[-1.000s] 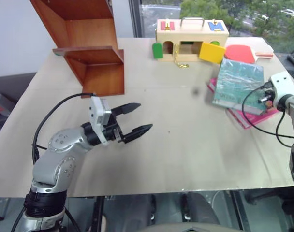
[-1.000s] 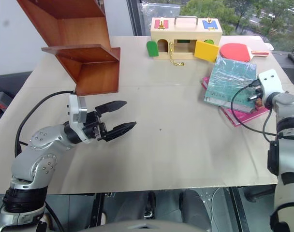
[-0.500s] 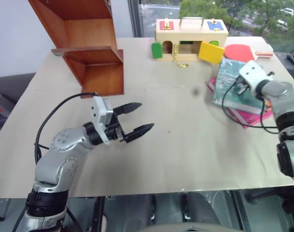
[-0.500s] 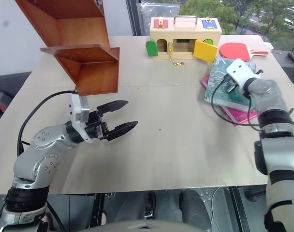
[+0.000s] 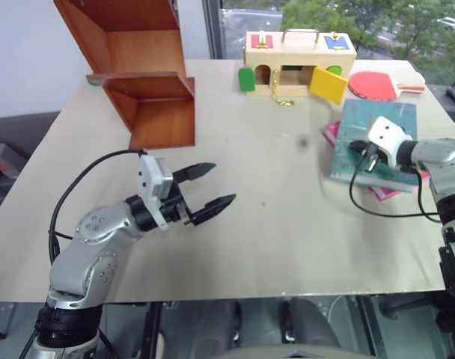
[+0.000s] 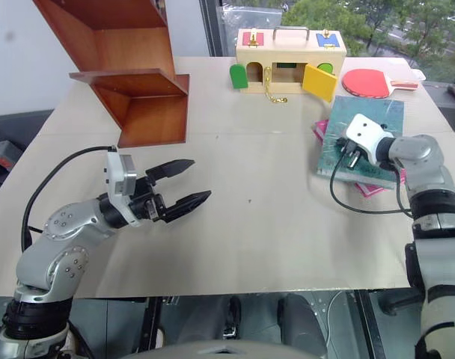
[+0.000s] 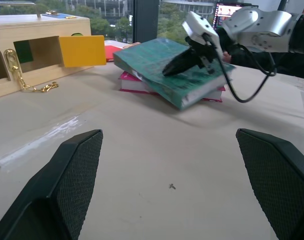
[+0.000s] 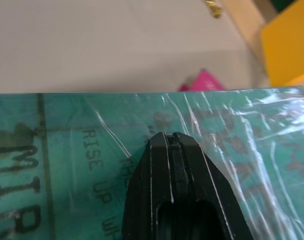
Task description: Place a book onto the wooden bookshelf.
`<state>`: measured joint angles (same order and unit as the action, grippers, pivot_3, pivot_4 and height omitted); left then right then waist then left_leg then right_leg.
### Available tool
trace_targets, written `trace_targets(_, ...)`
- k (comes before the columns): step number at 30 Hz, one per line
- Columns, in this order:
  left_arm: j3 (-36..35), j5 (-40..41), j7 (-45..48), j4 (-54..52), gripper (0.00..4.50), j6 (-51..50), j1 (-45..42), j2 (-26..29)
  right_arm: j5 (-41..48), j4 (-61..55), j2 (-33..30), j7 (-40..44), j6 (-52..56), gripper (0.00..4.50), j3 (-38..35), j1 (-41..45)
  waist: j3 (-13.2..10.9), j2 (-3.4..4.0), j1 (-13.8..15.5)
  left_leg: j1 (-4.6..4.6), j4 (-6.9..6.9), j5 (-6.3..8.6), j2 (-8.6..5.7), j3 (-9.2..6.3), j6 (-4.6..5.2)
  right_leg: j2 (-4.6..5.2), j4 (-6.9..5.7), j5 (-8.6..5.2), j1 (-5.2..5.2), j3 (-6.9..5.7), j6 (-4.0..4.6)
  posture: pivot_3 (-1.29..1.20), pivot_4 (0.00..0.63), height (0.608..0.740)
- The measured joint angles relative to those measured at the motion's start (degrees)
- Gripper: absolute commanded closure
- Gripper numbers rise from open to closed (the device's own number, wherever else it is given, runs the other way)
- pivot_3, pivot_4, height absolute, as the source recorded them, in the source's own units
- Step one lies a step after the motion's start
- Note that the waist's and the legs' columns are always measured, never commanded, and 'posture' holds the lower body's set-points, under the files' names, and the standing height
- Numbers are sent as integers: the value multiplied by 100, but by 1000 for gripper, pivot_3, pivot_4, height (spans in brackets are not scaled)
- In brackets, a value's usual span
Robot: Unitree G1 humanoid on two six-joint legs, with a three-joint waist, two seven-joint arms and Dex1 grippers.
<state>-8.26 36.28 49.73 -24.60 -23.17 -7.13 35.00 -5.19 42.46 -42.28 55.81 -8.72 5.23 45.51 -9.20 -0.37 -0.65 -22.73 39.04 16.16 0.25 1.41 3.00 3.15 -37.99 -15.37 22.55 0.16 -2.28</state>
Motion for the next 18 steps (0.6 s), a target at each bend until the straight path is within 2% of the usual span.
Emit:
trace_targets(5, 43, -4, 32, 72, 0, 2, -213, -51, 307, -1139, -229, 59, 665, 4476, -256, -729, 0, -1, 30, -6, 4, 0, 0, -10, 0, 3, 0, 0, -1, -12, 1, 0, 150, 740)
trace_targets(8, 145, -7, 76, 171, 0, 1, -312, -89, 477, -1498, -233, -77, 1057, 4476, -455, -914, 0, 0, 25, -8, 4, 0, -1, -10, 0, 3, 0, 0, 0, -11, 1, 0, 150, 740)
trace_targets(11, 208, -7, 139, 266, 0, 2, -394, -111, 978, -1955, -214, -325, 1921, 4476, -924, -978, -7, 10, 21, -17, 4, 0, -1, -9, 0, 3, -1, 0, 10, -9, 1, 0, 150, 740)
trace_targets(14, 211, -9, 158, 298, 0, 4, -414, -140, 1481, -2498, -214, -759, 2764, 4476, -1571, -841, -7, 11, 4, -19, 0, 0, -1, -9, 0, 0, 2, 0, 14, -9, 1, 0, 150, 740)
trace_targets(17, 237, -10, 191, 309, 0, 6, -467, -162, 1398, -2523, -281, -1416, 3059, 4476, -1811, -660, -8, 11, 5, -20, 0, 0, -1, -6, 0, 0, 2, 0, 14, -8, 1, 0, 150, 740)
trace_targets(18, 269, -13, 205, 334, 0, 8, -511, -176, 1215, -2392, -480, -1726, 3067, 4476, -1814, -626, -7, 11, 41, -21, 1, 0, -4, -7, 0, 2, 3, -1, 14, -11, 1, 0, 150, 740)
